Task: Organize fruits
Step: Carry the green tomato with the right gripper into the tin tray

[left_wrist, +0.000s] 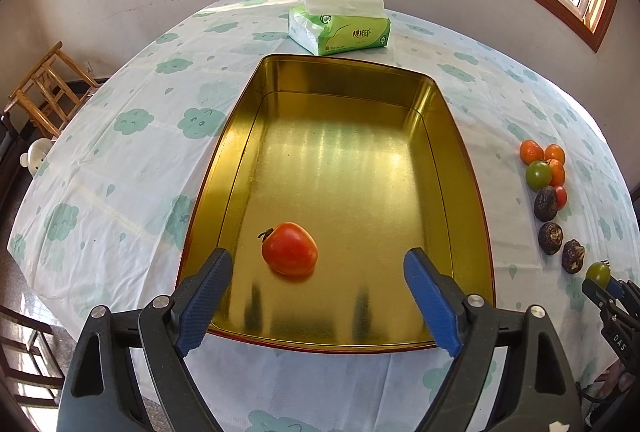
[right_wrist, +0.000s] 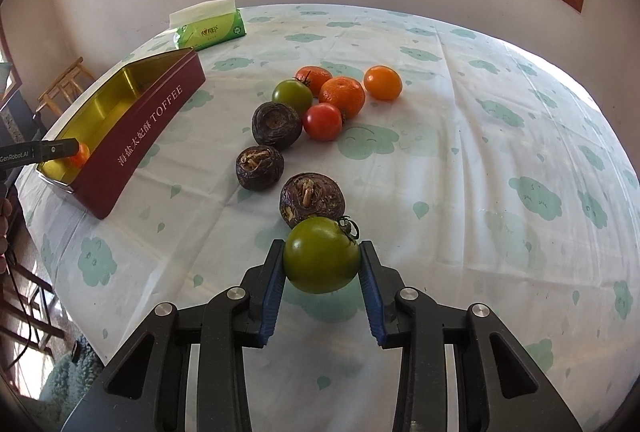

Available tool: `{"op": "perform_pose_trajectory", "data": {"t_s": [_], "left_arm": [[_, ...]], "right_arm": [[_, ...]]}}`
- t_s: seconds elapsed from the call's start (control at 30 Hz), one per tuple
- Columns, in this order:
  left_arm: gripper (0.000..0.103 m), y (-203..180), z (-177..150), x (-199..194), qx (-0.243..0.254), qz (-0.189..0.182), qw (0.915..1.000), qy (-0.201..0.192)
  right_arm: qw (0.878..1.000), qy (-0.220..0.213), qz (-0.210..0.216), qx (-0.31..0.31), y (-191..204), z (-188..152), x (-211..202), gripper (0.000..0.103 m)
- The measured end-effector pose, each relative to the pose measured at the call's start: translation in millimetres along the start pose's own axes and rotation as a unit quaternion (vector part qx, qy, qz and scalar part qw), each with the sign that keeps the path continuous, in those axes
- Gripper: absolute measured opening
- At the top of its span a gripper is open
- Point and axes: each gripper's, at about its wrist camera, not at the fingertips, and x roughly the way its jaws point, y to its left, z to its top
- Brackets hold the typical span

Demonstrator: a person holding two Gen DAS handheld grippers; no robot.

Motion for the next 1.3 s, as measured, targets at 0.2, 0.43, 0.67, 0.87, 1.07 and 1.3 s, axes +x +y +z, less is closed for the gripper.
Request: {"op": "perform_pose_trajectory", "data": {"t_s": [0.2,0.43,0.67,0.87,1.07,1.3], "left_arm": [[0.095,-1,4,-12,0.000,-0.014,0.9997,-0.021],[0.101,23,8,-27,-0.030,-0.004,0.9987,-0.042],[0.102,68,4,-34,-0.083,0.026,0.9952,-0.046],[0.102,96,-4,-35,-0.119,0.042,0.9911,-0.043],[0.102,110,-11,-33,-0.136,0.050,0.9886,-0.038],[0.102,119,-17,-27,-0.146,0.057,0.9874,-0.025]], "right_arm": [[0.999,-0.021,0.024,-0.023,20,27,-8,0.037],[0.992,-0.037,0.092,-0.073,79,63,-5,0.037],[0.979,-0.036,0.143,-0.139,151,85,7,0.037],[0.971,-0.021,0.162,-0.174,190,90,20,0.037],[0.966,0.008,0.166,-0.200,214,91,41,0.037],[0.960,0.030,0.163,-0.225,233,87,58,0.037]]}}
